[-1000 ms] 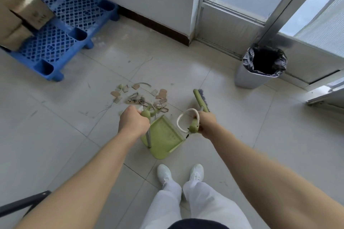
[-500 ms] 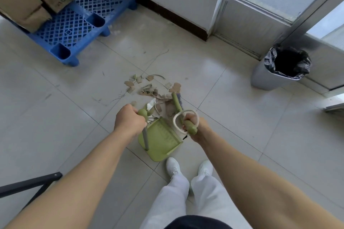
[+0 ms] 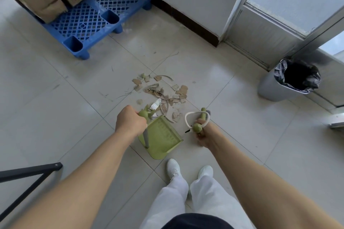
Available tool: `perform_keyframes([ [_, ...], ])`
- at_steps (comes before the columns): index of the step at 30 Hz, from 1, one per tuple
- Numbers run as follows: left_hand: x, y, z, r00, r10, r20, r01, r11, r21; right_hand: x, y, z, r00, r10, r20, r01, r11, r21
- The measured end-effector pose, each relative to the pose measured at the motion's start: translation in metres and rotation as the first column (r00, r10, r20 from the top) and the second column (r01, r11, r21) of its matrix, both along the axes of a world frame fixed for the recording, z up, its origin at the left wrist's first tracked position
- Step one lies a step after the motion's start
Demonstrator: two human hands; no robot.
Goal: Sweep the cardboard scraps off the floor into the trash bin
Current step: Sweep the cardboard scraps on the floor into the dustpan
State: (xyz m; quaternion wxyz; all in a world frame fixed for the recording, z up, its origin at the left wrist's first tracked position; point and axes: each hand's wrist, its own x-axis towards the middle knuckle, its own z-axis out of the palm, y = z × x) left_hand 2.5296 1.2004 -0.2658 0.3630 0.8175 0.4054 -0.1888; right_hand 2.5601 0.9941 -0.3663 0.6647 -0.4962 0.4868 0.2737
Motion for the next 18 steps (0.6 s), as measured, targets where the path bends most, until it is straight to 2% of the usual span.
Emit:
perform_keyframes([
  [6, -0.001, -0.001, -0.001, 0.999, 0.035, 0.009, -0.035, 0.999, -0.008, -0.003, 0.045, -0.007, 0.992, 0.120, 0.032, -0.123, 0.986, 0.108],
  [12, 0.014, -0.022, 0.006, 1.000, 0.017, -0.001, -0.017, 1.000, -0.020, 0.015, 0.015, 0.006, 0.990, -0.094, 0.106, 0.065, 0.967, 0.248],
  [18, 0.048, -0.062, 0.011, 0.999, 0.033, 0.021, -0.033, 0.999, -0.019, 0.042, -0.040, 0.016, 0.994, -0.024, 0.108, 0.019, 0.999, 0.045],
])
